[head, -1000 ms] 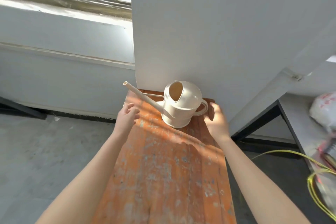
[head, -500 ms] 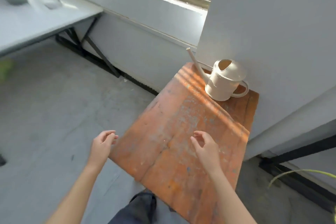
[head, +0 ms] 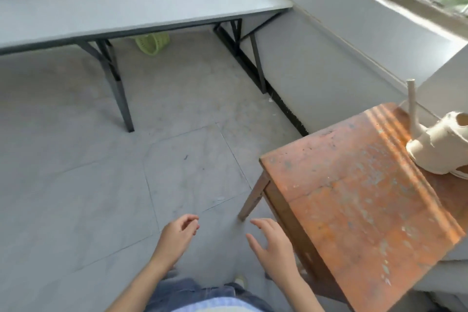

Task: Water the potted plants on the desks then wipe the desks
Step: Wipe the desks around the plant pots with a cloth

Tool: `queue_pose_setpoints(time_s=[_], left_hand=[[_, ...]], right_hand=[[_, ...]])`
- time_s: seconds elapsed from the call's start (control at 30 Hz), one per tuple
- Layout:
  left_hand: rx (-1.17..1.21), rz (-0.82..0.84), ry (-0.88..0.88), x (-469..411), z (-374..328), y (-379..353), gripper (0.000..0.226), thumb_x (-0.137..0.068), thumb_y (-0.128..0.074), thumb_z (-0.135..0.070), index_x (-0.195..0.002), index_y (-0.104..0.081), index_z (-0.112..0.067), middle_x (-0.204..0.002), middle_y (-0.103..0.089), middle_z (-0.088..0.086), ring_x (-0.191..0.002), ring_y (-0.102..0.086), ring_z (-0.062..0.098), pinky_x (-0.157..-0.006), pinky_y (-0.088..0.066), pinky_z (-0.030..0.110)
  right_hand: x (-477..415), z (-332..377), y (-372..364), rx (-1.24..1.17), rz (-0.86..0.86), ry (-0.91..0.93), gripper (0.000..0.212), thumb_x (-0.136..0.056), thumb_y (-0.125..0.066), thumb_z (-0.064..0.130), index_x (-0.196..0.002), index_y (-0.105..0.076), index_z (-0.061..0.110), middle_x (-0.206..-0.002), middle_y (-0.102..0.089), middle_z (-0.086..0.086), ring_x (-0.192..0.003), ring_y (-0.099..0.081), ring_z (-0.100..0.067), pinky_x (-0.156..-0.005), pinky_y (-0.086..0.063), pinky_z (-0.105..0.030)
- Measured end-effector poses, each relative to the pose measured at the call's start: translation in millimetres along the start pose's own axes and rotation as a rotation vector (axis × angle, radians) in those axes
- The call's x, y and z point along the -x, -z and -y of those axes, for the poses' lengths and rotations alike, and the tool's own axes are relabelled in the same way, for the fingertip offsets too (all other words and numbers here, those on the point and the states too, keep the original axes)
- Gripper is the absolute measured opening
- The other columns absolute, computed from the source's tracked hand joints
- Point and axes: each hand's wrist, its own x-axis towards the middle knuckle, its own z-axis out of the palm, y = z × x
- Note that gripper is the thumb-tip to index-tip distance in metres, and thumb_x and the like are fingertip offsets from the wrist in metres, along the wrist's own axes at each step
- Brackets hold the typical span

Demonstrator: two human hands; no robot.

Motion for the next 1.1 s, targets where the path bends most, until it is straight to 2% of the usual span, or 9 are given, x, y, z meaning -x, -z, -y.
queue_pose_setpoints(time_s=[0.1, 0.17, 0.3, 0.43, 0.57, 0.7, 0.8, 0.97, 1.1], left_hand=[[-0.01, -0.006, -0.018, 1.8, 19.0, 41.1, 0.018, -0.089, -0.053, -0.01, -0.081, -0.059, -0.025, -0.08, -0.066, -0.002, -0.081, -0.063, 0.018, -0.068, -0.042, 0.011], [0.021, -0.082, 0.007, 2.9, 38.4, 85.8, 0.023, -0.089, -0.053, -0.009, -0.077, -0.059, -0.027, -0.081, -0.066, -0.004, -0.082, -0.062, 0.018, -0.07, -0.043, 0.017], [0.17, -0.341, 0.053, -15.6, 81.6, 187.0, 0.013, -0.092, -0.048, -0.01, -0.089, -0.06, -0.011, -0.083, -0.064, 0.006, -0.083, -0.06, 0.024, -0.072, -0.041, 0.027], [0.302, -0.51, 0.132, -30.2, 110.2, 247.1, 0.014, -0.091, -0.048, -0.011, -0.085, -0.06, -0.01, -0.082, -0.063, 0.008, -0.086, -0.06, 0.029, -0.078, -0.04, 0.032], [0.326, -0.389, 0.155, -46.4, 107.7, 252.0, 0.018, -0.091, -0.049, -0.012, -0.078, -0.059, -0.017, -0.083, -0.064, 0.005, -0.083, -0.06, 0.025, -0.077, -0.041, 0.031], [0.272, -0.219, 0.167, -85.0, 98.8, 249.2, 0.015, -0.092, -0.048, -0.013, -0.083, -0.06, -0.016, -0.084, -0.065, 0.004, -0.08, -0.06, 0.02, -0.068, -0.043, 0.021], [0.263, -0.225, 0.169, -123.8, 87.1, 261.5, 0.015, -0.092, -0.048, -0.014, -0.085, -0.061, -0.013, -0.084, -0.065, 0.004, -0.08, -0.06, 0.02, -0.068, -0.042, 0.02], [0.285, -0.25, 0.157, -214.8, 43.4, 285.7, 0.021, -0.092, -0.048, -0.011, -0.074, -0.059, -0.015, -0.08, -0.065, 0.006, -0.075, -0.059, 0.022, -0.066, -0.042, 0.024], [0.332, -0.272, 0.085, -286.5, -18.1, 302.3, 0.021, -0.092, -0.047, -0.01, -0.075, -0.059, -0.015, -0.079, -0.064, 0.007, -0.074, -0.059, 0.022, -0.066, -0.042, 0.023]], right_hand=[[-21.1, 31.2, -31.4, -0.005, 0.025, 0.019, 0.035, -0.085, -0.055, 0.034, -0.113, -0.058, 0.014, -0.11, -0.061, -0.001, -0.106, -0.055, -0.017, -0.084, -0.036, -0.015], [-40.2, 63.2, -59.1, 0.0, 0.027, 0.04, 0.033, -0.086, -0.057, 0.028, -0.116, -0.056, 0.014, -0.112, -0.06, -0.001, -0.104, -0.054, -0.017, -0.082, -0.036, -0.015], [-76.8, 131.3, -130.7, -0.038, 0.048, 0.083, 0.034, -0.087, -0.057, 0.025, -0.119, -0.054, 0.014, -0.12, -0.055, -0.001, -0.114, -0.046, -0.015, -0.086, -0.03, -0.015], [-88.6, 166.5, -172.1, 0.001, 0.141, 0.108, 0.038, -0.086, -0.059, 0.024, -0.121, -0.053, 0.012, -0.124, -0.053, -0.003, -0.118, -0.045, -0.019, -0.095, -0.033, -0.022], [-105.9, 183.6, -178.3, 0.069, 0.145, 0.085, 0.038, -0.086, -0.058, 0.026, -0.122, -0.052, 0.015, -0.125, -0.053, -0.001, -0.116, -0.045, -0.017, -0.095, -0.032, -0.02], [-136.1, 187.0, -185.2, 0.101, 0.165, 0.047, 0.037, -0.086, -0.057, 0.028, -0.121, -0.052, 0.016, -0.126, -0.052, 0.001, -0.117, -0.044, -0.016, -0.098, -0.033, -0.023], [-173.6, 189.1, -189.2, 0.115, 0.182, 0.016, 0.037, -0.087, -0.055, 0.03, -0.121, -0.052, 0.017, -0.127, -0.051, 0.001, -0.118, -0.043, -0.015, -0.1, -0.034, -0.025], [-284.2, 202.7, -181.8, 0.104, 0.122, 0.028, 0.036, -0.087, -0.056, 0.028, -0.12, -0.053, 0.014, -0.126, -0.052, -0.002, -0.119, -0.044, -0.019, -0.1, -0.035, -0.029], [-364.7, 216.3, -158.1, 0.074, 0.032, 0.033, 0.035, -0.087, -0.057, 0.025, -0.12, -0.054, 0.012, -0.124, -0.054, -0.003, -0.118, -0.045, -0.018, -0.096, -0.032, -0.024]])
